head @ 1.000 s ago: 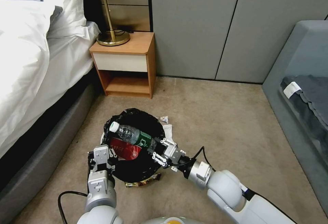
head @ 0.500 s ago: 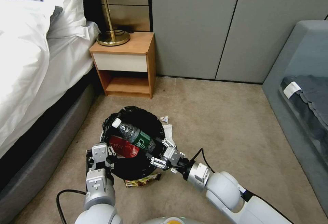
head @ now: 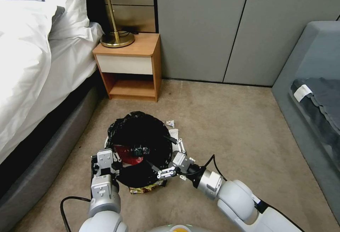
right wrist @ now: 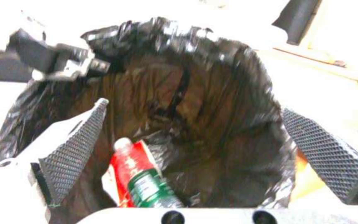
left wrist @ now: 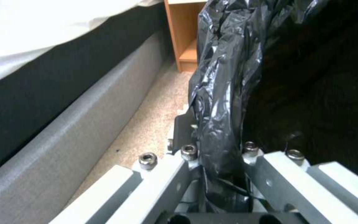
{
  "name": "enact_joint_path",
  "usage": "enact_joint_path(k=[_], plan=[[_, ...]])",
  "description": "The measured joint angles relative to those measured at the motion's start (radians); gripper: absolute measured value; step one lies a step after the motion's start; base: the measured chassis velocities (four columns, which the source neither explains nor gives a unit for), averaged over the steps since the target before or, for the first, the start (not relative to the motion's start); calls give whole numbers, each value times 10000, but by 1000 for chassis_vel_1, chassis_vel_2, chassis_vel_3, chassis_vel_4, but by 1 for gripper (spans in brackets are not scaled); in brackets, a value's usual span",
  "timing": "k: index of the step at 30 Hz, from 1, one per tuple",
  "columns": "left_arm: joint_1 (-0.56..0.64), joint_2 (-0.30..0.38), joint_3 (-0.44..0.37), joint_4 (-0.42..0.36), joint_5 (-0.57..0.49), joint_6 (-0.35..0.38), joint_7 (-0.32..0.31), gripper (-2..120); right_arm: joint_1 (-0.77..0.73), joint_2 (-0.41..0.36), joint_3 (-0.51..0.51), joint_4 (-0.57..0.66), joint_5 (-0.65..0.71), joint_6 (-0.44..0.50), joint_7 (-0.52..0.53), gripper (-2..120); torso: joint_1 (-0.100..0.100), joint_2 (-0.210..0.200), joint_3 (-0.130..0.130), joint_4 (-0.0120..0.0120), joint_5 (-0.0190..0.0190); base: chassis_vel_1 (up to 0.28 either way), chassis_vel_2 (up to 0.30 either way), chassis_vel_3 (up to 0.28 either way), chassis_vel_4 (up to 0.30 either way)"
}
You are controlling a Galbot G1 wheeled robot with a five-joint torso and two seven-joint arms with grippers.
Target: Pick up the trash bin, then pick up the garbage from the floor and place it into the trash bin.
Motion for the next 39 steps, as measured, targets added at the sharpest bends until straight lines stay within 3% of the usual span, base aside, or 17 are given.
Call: enact_joint_path(k=[6,11,12,13,15,22,32,39], plan=[[-1,-5,-99,47,11,-1,5,1,-143,84,432,699,-91,204,0,100,0,0,0,0,1,0,0,0,0],[46,59,-316,334,-56,-78,-8,1,-507,261,1247,2176,-218,176,695,100,0,0,0,4,-1,0,0,0,0],[52,76,-445,460,-168,-173,-30,1,-1514,797,2107,2876,-853,101,1686,100,0,0,0,0,-1,0,0,0,0],[52,76,-445,460,-168,-173,-30,1,-1514,797,2107,2876,-853,101,1686,100,0,0,0,0,-1,0,0,0,0],[22,82,-560,475,-336,-232,-39,1,-2502,1601,2542,2960,-1181,361,2514,100,0,0,0,-5,1,0,0,0,0],[89,198,-1011,385,-969,-366,-117,1,-4186,2912,3094,2405,-1638,1362,3672,100,0,0,-1,-1,1,0,0,0,0],[77,238,-1270,83,-1250,-404,-118,1,-4284,2737,3597,1967,-1282,1702,3670,100,-1,0,0,0,0,0,0,0,0],[-183,286,-1413,-252,-1430,-81,-111,1,-3230,2383,3638,1507,-806,1179,3338,100,0,0,0,0,0,0,0,0,0]])
